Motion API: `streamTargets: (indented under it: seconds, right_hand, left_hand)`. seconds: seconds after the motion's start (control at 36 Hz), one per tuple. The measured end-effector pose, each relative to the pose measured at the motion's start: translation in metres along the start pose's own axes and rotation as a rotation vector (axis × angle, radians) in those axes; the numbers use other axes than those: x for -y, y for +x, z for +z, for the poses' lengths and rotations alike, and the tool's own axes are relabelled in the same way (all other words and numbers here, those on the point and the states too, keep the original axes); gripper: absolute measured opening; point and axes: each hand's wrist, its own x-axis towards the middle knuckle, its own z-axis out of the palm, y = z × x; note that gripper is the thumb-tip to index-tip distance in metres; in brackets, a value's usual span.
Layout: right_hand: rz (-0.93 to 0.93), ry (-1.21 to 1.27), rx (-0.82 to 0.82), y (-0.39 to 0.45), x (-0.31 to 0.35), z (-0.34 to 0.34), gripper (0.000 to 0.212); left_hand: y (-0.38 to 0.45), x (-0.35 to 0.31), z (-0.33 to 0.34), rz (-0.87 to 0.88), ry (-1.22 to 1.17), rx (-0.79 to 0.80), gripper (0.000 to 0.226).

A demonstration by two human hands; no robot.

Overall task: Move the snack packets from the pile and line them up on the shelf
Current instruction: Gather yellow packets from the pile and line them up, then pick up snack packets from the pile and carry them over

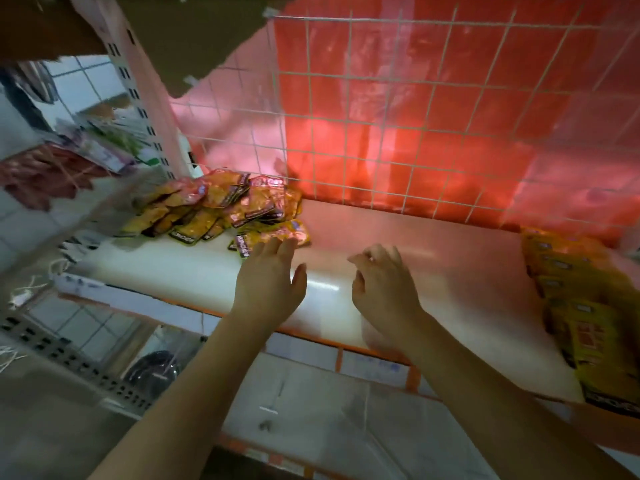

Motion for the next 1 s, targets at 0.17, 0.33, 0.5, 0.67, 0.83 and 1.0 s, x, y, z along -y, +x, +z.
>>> streamTargets:
  seconds: [0.17,0.33,0.5,0.67,0.83,1.0]
  right_hand:
    - [0.137,-0.006,0.055,0.049,0.066,0.046,0.037]
    - [0.179,-0.064,-0.022,0.081,0.111,0.083,0.025]
    - [0.183,-0.090,0.019,0.102,0.136,0.107,0.028]
    - [0.215,-0.059,0.087,0.112,0.133,0.112,0.031]
    - [0.294,0.037,0.120,0.108,0.131,0.109,0.024]
    - [0.482,0.013,0.101,0.114,0.134,0.102,0.056]
  left_hand:
    - [0.013,0.101,-0.006,-0.038,0.008,0.003,0.033]
    - [0.032,0.191,-0.012,-0.165,0.068,0.001,0.035]
    - [0.051,0.243,-0.017,-0.180,0.079,-0.153,0.019]
    - [0.070,0.272,-0.010,-0.307,0.147,-0.005,0.028]
    - [0.073,0.283,-0.002,-0.437,0.071,0.189,0.033]
    - [0.072,0.280,-0.015,-0.487,0.048,0.219,0.050]
